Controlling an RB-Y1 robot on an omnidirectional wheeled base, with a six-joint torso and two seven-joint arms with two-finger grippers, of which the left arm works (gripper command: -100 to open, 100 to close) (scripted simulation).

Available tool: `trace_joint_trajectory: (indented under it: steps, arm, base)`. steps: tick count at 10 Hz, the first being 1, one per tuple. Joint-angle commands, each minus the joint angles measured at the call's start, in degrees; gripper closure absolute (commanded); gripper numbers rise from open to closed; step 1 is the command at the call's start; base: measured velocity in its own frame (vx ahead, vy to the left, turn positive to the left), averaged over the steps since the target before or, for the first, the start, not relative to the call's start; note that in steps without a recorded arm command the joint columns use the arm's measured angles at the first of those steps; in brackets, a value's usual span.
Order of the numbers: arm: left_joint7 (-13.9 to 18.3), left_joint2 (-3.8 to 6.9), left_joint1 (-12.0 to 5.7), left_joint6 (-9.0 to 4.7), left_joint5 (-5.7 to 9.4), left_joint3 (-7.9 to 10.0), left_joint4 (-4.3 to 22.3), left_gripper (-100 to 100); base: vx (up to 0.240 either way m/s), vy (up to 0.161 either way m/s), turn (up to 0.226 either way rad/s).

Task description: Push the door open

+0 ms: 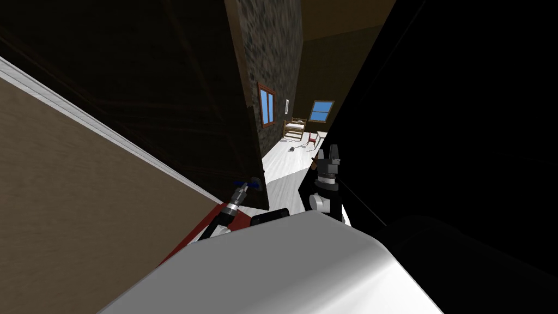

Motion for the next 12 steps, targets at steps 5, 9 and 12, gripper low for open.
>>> trace_joint_trajectory:
  steps: [5,9,12]
  arm:
    - [-1.8,-5.61,-3.79,1.58,-1.56,5.00,3.8,100]
    - [-3.1,-9.93,-6.36,3.08,-2.80,8.06,6.8,100]
    - [-3.9,-12.89,-8.12,4.10,-3.66,10.16,8.8,100]
  base:
    - [0.080,-0.057,0.045]
    - [0.059,-0.050,0.052]
    - [0.066,-0.048,0.041]
